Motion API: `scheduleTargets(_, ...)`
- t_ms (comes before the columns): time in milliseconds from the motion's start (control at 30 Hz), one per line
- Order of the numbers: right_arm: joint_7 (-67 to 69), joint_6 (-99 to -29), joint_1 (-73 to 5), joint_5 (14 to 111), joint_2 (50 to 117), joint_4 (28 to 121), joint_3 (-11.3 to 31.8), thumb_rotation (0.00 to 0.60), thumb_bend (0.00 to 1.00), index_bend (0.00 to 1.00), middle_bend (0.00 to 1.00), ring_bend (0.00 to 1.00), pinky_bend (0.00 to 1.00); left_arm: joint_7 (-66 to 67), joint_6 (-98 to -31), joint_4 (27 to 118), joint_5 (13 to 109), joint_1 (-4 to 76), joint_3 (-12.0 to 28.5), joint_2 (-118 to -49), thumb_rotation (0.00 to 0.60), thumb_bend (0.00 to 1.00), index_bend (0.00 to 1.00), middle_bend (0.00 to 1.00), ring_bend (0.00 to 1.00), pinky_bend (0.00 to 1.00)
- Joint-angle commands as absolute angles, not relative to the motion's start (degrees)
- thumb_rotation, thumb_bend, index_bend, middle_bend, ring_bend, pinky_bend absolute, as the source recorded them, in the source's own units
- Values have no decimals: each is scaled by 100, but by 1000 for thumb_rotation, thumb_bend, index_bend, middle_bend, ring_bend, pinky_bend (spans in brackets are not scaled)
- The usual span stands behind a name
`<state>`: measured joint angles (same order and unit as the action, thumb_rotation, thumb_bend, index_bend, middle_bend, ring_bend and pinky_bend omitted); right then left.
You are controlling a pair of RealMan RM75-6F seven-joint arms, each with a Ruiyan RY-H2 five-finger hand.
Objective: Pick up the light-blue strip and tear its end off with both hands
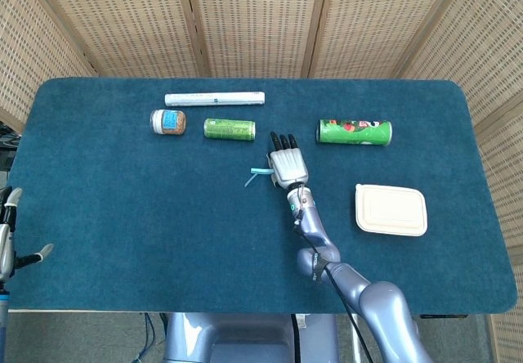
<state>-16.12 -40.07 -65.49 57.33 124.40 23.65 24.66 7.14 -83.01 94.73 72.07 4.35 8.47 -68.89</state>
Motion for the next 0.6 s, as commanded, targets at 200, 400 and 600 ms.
scheduleTargets(200,-1460,-3928,-6652,5841,12567,2102,2474,600,442,573,0,0,0,692,-8310,9485,7173,434,845,-6869,600,13,0,0,0,0)
scheduleTargets(400,-1282,-4032,-6630,5931,12544,2185,2474,600,517,619,8,0,0,683,-8299,9477,7193,453,835,-6865,600,14,0,0,0,0)
scheduleTargets(600,-1054,-4266,-6511,6059,12298,2723,2469,600,517,619,16,0,0,782,-8367,9293,7515,568,813,-6914,600,30,0,0,0,0)
